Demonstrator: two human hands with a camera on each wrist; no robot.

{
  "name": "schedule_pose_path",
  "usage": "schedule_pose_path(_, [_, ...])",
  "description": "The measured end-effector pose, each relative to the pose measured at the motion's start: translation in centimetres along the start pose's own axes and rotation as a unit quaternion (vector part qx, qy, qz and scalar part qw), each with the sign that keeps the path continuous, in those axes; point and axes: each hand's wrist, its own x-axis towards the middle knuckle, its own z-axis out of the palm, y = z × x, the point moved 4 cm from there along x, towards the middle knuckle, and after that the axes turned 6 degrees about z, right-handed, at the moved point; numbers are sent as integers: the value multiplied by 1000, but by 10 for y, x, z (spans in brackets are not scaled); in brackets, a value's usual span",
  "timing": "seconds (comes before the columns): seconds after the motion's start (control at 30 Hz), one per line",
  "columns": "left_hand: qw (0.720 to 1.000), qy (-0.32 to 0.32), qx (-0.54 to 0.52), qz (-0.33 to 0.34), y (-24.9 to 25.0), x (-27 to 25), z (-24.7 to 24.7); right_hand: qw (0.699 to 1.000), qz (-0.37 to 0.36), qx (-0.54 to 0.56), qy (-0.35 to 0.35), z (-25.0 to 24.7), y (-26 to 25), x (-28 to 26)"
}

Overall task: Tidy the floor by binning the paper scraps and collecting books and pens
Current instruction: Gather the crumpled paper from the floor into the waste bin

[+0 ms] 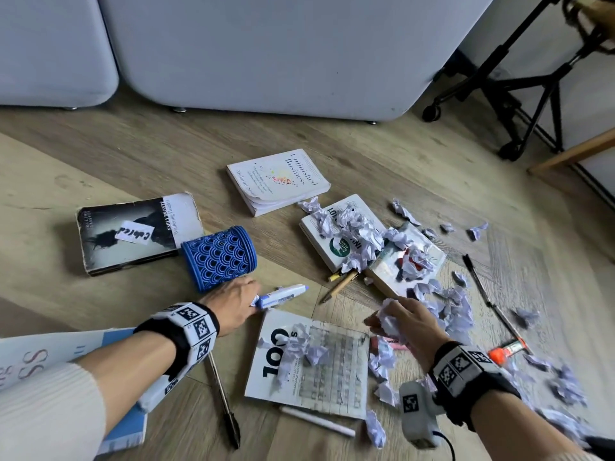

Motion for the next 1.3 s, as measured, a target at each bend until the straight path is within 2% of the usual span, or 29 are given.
schedule_pose_path(0.07, [1000, 21, -9, -3, 2, 3, -4, 996, 18, 88, 6, -7, 3, -1])
schedule_pose_path(0.1, [999, 34, -7, 2, 4, 6, -6, 995, 24, 97, 18, -11, 4, -2])
schedule_pose_path(0.17, [999, 40, -17, 20, 12, 10, -7, 996, 26, 68, 42, -17, 6, -5])
schedule_pose_path(0.23, [997, 19, -52, 58, 23, 16, -5, 996, 27, 31, 74, -25, 9, -7])
schedule_pose_path(0.3, [990, 1, -78, 117, 39, 22, -2, 986, -5, -110, 122, -36, 13, -4])
schedule_pose_path(0.4, [982, 27, -94, 163, 56, 35, 1, 910, -105, -353, 189, -42, 20, -5])
schedule_pose_path(0.47, [986, 72, -58, 141, 54, 44, 0, 876, -172, -399, 208, -36, 30, -9])
schedule_pose_path(0.53, [991, 75, 1, 114, 44, 49, 5, 862, -208, -413, 206, -25, 49, -12])
schedule_pose_path(0.63, [991, 56, 73, 99, 34, 49, 13, 841, -181, -478, 178, 4, 89, -15])
schedule_pose_path(0.73, [989, 60, 109, 84, 35, 48, 18, 834, -138, -507, 167, 27, 118, -18])
schedule_pose_path(0.8, [989, 74, 116, 61, 35, 46, 18, 842, -172, -481, 172, 32, 120, -19])
schedule_pose_path(0.9, [988, 94, 125, 11, 35, 40, 19, 833, -195, -477, 200, 31, 115, -27])
schedule_pose_path(1.0, [987, 69, 143, -25, 39, 30, 21, 841, -183, -473, 186, 25, 110, -33])
schedule_pose_path(1.03, [987, 62, 145, -23, 40, 27, 20, 827, -193, -495, 183, 25, 112, -32])
schedule_pose_path(1.1, [990, 46, 134, -15, 41, 21, 17, 863, -161, -434, 202, 17, 108, -26])
schedule_pose_path(1.17, [992, 58, 113, -1, 45, 17, 9, 915, -136, -316, 212, 12, 104, -25])
schedule_pose_path(1.23, [991, 94, 88, 24, 54, 13, -3, 950, -124, -179, 223, 8, 99, -28])
schedule_pose_path(1.3, [990, 106, 58, 67, 71, 6, -11, 974, -70, -38, 214, 6, 96, -33])
